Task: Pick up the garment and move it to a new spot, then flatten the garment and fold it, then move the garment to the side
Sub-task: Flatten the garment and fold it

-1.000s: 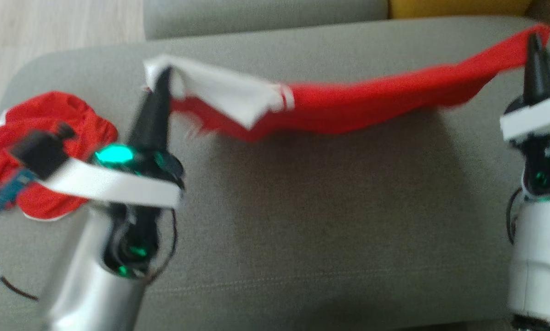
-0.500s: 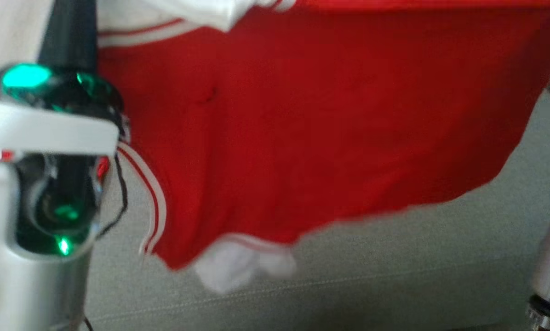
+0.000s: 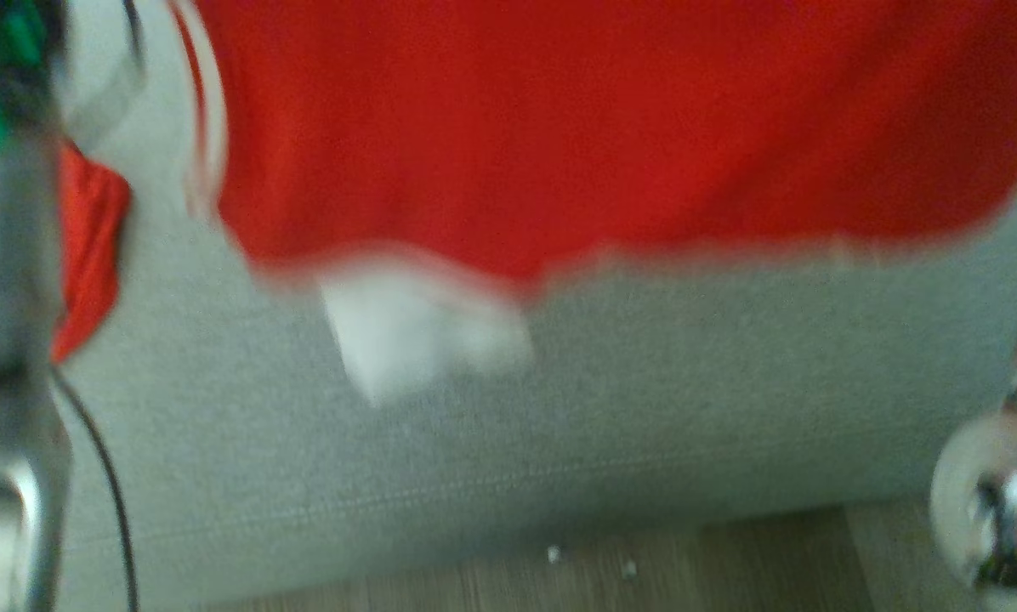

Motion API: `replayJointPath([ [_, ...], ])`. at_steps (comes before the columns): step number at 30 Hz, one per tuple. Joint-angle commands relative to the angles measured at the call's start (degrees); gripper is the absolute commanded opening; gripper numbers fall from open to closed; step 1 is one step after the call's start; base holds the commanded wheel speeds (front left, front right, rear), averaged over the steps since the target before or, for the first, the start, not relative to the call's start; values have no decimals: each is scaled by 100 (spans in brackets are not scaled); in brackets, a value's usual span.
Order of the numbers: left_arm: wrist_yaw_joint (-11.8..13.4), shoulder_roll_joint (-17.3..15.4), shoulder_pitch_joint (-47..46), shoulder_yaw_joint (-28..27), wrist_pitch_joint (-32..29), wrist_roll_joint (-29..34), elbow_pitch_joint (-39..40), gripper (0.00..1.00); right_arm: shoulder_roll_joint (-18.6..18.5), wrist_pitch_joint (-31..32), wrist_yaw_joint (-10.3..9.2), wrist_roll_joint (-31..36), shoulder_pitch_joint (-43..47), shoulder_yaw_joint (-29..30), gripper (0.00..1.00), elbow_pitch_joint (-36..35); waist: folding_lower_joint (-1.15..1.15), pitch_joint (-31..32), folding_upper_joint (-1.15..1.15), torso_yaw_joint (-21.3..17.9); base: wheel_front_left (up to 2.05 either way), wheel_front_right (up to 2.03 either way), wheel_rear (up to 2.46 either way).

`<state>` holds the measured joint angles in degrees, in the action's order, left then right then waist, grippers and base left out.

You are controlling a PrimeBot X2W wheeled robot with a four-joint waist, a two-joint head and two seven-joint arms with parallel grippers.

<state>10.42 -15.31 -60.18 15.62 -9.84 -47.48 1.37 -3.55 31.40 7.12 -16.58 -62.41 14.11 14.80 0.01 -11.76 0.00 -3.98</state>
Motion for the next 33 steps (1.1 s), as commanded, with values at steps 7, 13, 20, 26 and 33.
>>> replayJointPath([
  [7,-585,16,-2483,-148,1087,601,-1871,0,67,-2098,36,483,-2529,144,0,1514,-1,-1693,0,224,0,0,0],
  [13,-837,76,-3090,108,1788,1059,-2951,0,67,-3340,36,105,-3054,360,0,2614,-1,-1862,0,335,0,0,0],
  [20,-1207,82,-2113,723,2143,1411,-3543,0,67,-3707,36,-614,-2044,132,0,3615,-1,-1803,0,398,0,0,0],
  [26,-1428,-99,-605,1127,2316,1534,-3784,0,67,-3613,36,-1137,-814,-257,0,4143,-1,-1421,0,430,0,0,0],
  [33,-1608,-539,979,1558,2374,1633,-3866,0,-181,-3307,36,-1297,236,-573,0,4560,-1,-779,0,438,0,0,0],
])
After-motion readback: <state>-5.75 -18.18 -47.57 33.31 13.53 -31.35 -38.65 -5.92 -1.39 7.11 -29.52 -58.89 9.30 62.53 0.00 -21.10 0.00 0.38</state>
